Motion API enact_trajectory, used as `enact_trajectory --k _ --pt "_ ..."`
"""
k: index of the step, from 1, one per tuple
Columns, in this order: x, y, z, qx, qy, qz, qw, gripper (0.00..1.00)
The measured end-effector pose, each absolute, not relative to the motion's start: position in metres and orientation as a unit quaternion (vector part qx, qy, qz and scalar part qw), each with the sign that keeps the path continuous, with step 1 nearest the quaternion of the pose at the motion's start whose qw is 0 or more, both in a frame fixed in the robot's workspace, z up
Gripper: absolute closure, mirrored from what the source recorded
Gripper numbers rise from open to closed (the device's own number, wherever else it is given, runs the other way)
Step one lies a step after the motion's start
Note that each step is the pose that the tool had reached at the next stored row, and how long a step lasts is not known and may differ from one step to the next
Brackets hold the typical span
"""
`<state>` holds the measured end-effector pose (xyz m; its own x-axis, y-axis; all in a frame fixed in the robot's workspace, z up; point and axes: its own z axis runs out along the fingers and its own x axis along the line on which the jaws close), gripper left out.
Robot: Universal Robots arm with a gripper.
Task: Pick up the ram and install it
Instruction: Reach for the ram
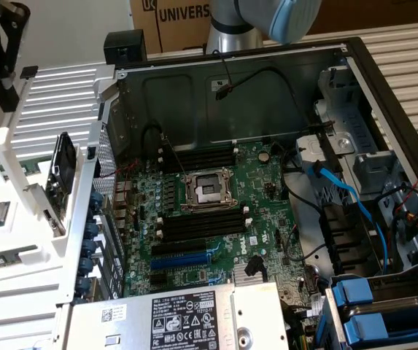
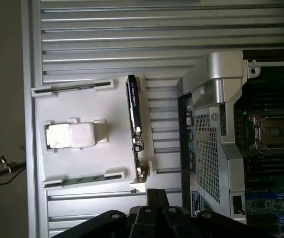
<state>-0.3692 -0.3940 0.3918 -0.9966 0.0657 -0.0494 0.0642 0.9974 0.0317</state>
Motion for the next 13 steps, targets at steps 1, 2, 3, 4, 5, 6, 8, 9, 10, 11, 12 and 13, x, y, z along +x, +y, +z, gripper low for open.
enact_trajectory --k 1,2,3,4,5,6,8,9,10,11,12,13 --pt "-0.378 -0.394 0.392 0.033 0.999 0.015 0.025 0.89" --pt "-0.383 -0.394 0.392 0.033 0.999 0.015 0.025 0.89" --pt "-0.387 -0.394 0.392 0.033 0.999 0.015 0.025 0.89" --pt "-0.392 -0.394 0.392 0.032 0.999 0.015 0.025 0.89" --pt "-0.396 -0.394 0.392 0.033 0.999 0.015 0.025 0.89" --pt "-0.405 -0.394 0.392 0.032 0.999 0.015 0.025 0.89" --pt "-0.415 -0.394 0.392 0.032 0.999 0.015 0.025 0.89" --pt "-0.418 -0.394 0.392 0.032 0.999 0.015 0.025 0.89" --pt "-0.421 -0.394 0.392 0.031 0.999 0.015 0.025 0.89" --pt "-0.426 -0.391 0.392 0.03 0.999 0.015 0.025 0.89" --pt "-0.431 -0.388 0.392 0.028 0.999 0.014 0.025 0.89" --pt "-0.436 -0.387 0.392 0.027 0.999 0.014 0.025 0.89"
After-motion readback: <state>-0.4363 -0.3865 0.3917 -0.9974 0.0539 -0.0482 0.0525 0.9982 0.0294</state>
